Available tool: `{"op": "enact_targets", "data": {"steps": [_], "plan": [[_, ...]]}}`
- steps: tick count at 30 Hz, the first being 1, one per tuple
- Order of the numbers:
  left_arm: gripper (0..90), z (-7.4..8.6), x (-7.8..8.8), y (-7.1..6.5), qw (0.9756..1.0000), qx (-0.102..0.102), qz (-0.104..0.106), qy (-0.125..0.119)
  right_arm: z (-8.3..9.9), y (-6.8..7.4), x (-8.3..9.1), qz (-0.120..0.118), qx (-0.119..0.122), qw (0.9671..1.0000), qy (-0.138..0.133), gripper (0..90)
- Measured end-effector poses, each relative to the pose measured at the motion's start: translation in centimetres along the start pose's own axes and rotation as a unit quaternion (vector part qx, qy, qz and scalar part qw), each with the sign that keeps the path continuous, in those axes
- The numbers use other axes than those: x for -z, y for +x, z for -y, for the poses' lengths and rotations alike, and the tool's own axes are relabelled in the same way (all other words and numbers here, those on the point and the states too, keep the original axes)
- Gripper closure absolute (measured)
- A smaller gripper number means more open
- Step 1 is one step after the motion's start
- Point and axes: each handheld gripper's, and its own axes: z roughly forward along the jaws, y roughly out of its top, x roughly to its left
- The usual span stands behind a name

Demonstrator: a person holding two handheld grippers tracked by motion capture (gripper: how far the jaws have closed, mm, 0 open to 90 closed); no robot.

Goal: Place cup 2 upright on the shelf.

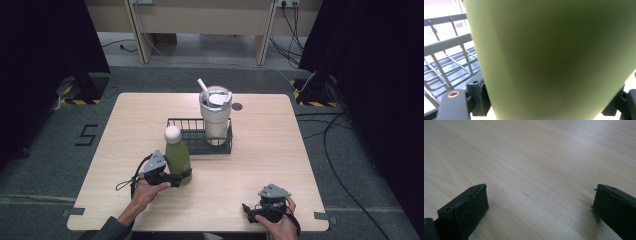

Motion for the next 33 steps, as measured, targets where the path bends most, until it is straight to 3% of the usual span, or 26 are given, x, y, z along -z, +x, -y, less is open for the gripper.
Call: {"op": "enact_targets", "data": {"steps": [12, 15, 33], "plan": [[20.2, -0.1, 0.0, 0.1, 1.0, -0.004, -0.009, 0.0, 0.0, 0.0, 0.0, 0.0, -0.001, 1.0, 0.0, 0.4], [20.3, -0.5, 0.2, 0.3, 1.0, 0.006, -0.005, -0.003, 0.0, 0.0, 0.0, 0.0, -0.001, 1.0, 0.0, 0.4], [20.3, -4.6, 0.3, 1.0, 1.0, -0.005, 0.006, -0.006, 0.0, 0.0, 0.0, 0.0, -0.001, 1.0, 0.0, 0.4]]}}
